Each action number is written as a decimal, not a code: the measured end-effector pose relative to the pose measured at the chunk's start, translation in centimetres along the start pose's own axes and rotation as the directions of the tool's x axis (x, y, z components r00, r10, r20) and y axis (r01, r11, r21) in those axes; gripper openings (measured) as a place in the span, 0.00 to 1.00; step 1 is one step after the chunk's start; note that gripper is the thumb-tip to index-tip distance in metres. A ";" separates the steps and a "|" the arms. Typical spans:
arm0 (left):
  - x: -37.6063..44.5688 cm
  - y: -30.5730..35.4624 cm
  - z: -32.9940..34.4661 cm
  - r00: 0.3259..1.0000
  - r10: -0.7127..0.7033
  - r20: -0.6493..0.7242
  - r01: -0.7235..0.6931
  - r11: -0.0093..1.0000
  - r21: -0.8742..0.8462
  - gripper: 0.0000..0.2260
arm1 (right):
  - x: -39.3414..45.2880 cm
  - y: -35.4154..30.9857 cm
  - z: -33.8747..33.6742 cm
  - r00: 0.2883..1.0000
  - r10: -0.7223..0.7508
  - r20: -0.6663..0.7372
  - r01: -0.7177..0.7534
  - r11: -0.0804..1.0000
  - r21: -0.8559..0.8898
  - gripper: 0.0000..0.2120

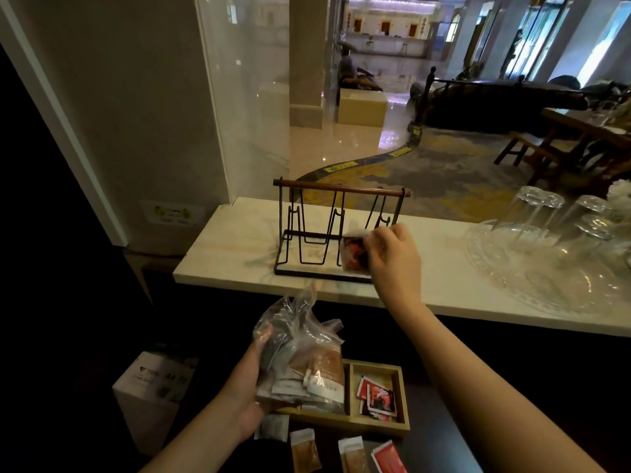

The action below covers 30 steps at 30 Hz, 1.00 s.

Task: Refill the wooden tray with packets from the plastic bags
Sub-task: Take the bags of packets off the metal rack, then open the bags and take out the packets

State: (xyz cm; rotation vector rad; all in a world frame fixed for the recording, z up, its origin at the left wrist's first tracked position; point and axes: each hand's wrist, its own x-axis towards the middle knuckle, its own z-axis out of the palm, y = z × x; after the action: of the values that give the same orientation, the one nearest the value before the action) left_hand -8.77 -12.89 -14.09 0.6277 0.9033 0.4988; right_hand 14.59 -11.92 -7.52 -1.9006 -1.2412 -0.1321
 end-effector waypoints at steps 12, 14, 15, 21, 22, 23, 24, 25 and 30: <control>-0.3 -4.2 0.9 0.997 -0.042 -0.059 0.053 0.976 0.209 0.22 | -10.3 -2.9 -0.3 0.664 0.338 0.667 -0.742 0.410 0.531 0.14; -0.4 -5.1 0.0 0.994 -0.105 -0.008 0.105 0.983 0.152 0.22 | -11.8 -1.6 0.9 0.617 0.392 0.682 -0.781 0.409 0.472 0.15; -0.3 -5.7 -0.7 0.991 -0.133 0.003 0.132 0.984 0.117 0.23 | -12.5 -1.0 1.4 0.609 0.395 0.688 -0.789 0.388 0.476 0.15; 0.2 -9.0 -4.8 0.981 -0.181 -0.074 0.187 0.979 0.083 0.21 | -17.9 2.5 4.6 0.534 0.418 0.734 -0.845 0.232 0.482 0.17; 0.4 -9.9 -5.4 0.977 -0.181 -0.109 0.192 0.977 0.093 0.21 | -19.2 3.1 5.4 0.496 0.450 0.743 -0.866 0.196 0.460 0.18; 0.5 -10.9 -5.9 0.974 -0.178 -0.140 0.192 0.977 0.094 0.21 | -20.4 3.7 6.2 0.444 0.478 0.758 -0.892 0.157 0.424 0.20; 0.6 -11.9 -6.4 0.971 -0.178 -0.161 0.193 0.977 0.086 0.20 | -21.4 4.5 6.9 0.374 0.503 0.780 -0.922 0.108 0.372 0.22; 0.7 -13.0 -6.8 0.968 -0.183 -0.171 0.198 0.978 0.072 0.19 | -22.4 4.9 7.3 0.305 0.512 0.803 -0.945 0.055 0.323 0.22; 1.3 -16.9 -8.2 0.976 -0.157 -0.152 0.173 0.980 0.101 0.28 | -25.3 8.0 8.7 0.081 0.599 0.797 -0.986 -0.070 0.153 0.15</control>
State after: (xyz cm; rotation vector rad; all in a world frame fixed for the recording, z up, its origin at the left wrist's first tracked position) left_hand -12.65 -21.83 -30.24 0.6188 1.1167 0.3476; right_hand 5.26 -25.02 -30.31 -1.5902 0.0863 1.5076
